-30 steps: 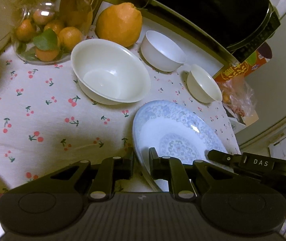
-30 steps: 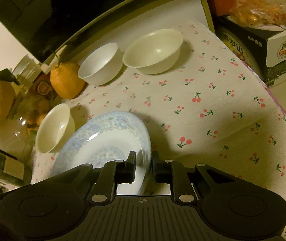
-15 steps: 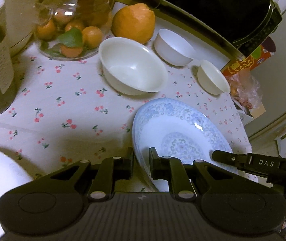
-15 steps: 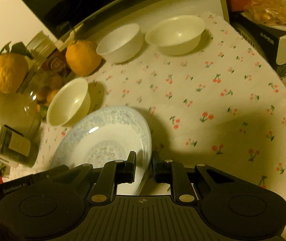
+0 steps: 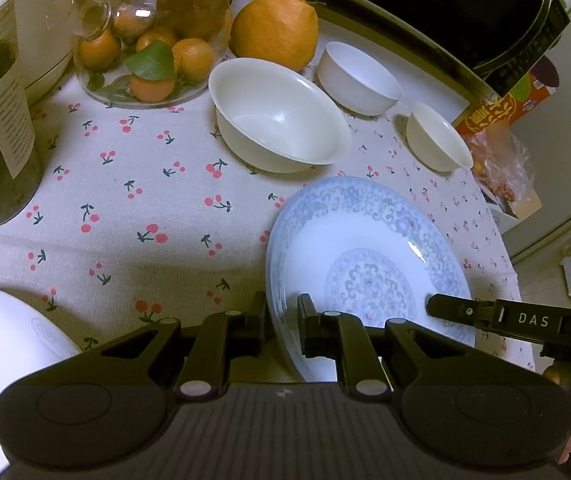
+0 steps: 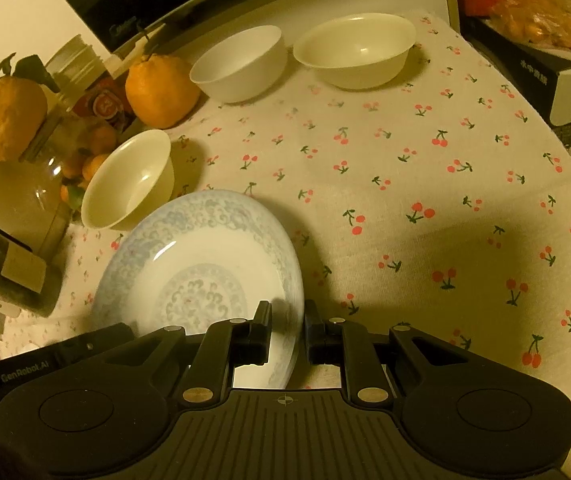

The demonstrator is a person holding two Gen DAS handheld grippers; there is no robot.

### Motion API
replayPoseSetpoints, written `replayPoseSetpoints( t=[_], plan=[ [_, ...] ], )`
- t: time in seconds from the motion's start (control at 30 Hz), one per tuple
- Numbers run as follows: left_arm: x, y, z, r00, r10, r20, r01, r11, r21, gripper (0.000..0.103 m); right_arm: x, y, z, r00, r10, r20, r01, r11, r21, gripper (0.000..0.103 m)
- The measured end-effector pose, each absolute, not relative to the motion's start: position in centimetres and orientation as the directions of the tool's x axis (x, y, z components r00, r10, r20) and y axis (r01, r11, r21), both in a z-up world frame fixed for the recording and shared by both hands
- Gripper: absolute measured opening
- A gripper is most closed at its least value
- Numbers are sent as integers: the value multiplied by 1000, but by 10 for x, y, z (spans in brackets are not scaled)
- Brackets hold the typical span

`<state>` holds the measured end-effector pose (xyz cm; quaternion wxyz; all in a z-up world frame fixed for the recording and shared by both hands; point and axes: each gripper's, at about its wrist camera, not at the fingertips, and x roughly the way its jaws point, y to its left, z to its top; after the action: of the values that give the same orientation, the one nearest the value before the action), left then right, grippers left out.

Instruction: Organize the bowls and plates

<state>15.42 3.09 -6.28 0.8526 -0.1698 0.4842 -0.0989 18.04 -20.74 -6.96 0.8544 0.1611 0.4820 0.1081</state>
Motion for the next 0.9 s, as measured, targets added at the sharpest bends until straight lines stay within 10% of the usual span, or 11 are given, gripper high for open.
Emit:
replayPoseSetpoints(
  t=[0.37,0.53,0.9],
  plan=[
    [156,31,-62,503,-339,-795,19,924,-382,17,181,-206,-69,504,345,-792,-36,924,380,19],
    [154,35,-59,508,-340,-792,1,919,-394,35,180,-211,-68,494,351,-796,-28,921,388,24],
    [139,32,-48,537,-285,-794,24,946,-323,85,171,-218,-52,549,364,-752,-84,920,383,85]
  ],
)
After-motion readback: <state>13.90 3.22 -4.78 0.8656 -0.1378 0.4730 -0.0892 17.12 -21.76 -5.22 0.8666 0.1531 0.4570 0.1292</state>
